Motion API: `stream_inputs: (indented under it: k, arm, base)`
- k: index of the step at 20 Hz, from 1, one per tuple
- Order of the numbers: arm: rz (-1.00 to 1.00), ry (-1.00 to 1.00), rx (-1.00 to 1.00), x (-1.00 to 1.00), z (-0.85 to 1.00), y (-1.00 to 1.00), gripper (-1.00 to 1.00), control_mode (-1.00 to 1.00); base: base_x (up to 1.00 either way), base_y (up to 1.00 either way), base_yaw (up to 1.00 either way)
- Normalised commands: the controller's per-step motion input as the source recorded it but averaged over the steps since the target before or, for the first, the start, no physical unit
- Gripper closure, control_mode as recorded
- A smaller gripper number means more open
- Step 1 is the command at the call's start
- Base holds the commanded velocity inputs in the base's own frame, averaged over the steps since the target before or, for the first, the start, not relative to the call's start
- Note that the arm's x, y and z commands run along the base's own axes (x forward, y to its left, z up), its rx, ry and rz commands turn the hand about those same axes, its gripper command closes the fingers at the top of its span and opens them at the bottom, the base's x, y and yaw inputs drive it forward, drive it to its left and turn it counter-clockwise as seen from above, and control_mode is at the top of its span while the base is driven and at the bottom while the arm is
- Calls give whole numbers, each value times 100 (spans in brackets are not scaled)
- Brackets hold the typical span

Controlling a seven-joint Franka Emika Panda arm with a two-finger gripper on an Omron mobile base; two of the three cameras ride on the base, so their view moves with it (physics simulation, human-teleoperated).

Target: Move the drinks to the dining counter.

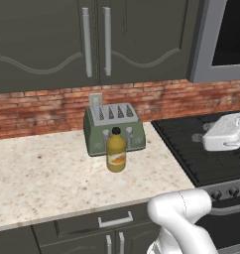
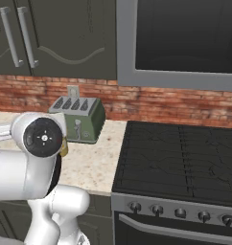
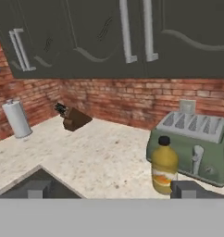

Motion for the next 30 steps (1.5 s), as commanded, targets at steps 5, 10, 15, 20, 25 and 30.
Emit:
stream_inputs:
  k: [5,10,15,20,25,30]
  arm:
    - [19,-23,1,10,-28,-2,-100,-100]
    - [12,-27,5,12,-32,0,-100,-100]
    - [6,-7,18,28,-56,0,-100,-100]
    - [1,-2,11,25,-53,8,-100,-100]
    - [0,-10,0,24,-33,38,-100,-100]
    - [-9,-13,0,19,-35,34,-100,-100]
  base:
    - [0,0,0]
    - [0,0,0]
    - [0,0,0]
    - [0,0,0]
    - [0,0,0]
    - [0,0,0]
